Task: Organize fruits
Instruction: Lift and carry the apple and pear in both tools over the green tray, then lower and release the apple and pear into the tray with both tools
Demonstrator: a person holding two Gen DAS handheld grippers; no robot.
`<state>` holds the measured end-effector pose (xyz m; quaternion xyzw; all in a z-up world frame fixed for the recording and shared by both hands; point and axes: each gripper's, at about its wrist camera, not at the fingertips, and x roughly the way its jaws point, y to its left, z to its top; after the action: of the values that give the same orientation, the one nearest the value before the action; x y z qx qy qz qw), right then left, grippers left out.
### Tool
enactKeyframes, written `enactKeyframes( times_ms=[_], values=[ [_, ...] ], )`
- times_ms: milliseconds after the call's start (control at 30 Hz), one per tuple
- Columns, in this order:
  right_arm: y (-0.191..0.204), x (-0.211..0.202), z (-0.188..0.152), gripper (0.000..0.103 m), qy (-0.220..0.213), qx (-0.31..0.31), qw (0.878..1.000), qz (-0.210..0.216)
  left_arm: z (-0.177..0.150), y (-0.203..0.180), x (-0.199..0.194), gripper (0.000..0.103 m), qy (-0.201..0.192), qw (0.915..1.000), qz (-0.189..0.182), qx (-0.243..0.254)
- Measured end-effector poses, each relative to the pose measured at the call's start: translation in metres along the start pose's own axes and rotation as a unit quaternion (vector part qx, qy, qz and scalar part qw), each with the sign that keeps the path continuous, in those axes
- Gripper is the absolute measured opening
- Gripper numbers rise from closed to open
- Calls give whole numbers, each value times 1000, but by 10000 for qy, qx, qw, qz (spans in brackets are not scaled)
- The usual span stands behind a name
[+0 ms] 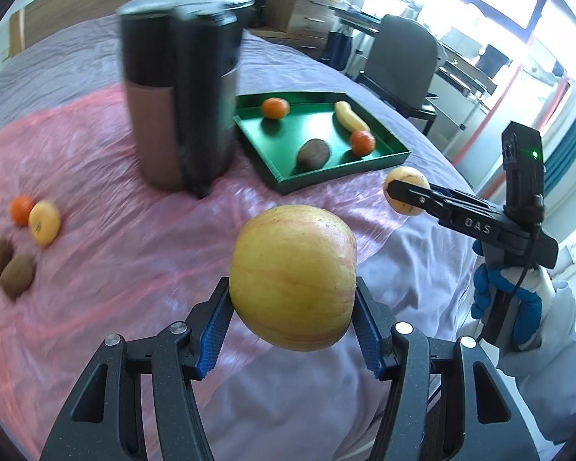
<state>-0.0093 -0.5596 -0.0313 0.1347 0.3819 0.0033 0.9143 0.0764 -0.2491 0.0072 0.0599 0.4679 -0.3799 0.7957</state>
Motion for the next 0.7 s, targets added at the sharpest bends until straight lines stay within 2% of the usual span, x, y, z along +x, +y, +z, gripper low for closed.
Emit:
enactKeyframes(
  times_ms=[367,700],
  values=[
    [-65,15,42,90,-406,326,9979,-373,77,-38,56,54,-66,9990,-116,429],
    [-111,45,70,90,-509,401,9949,-769,146,-38,119,54,-165,9991,210,321]
  ],
)
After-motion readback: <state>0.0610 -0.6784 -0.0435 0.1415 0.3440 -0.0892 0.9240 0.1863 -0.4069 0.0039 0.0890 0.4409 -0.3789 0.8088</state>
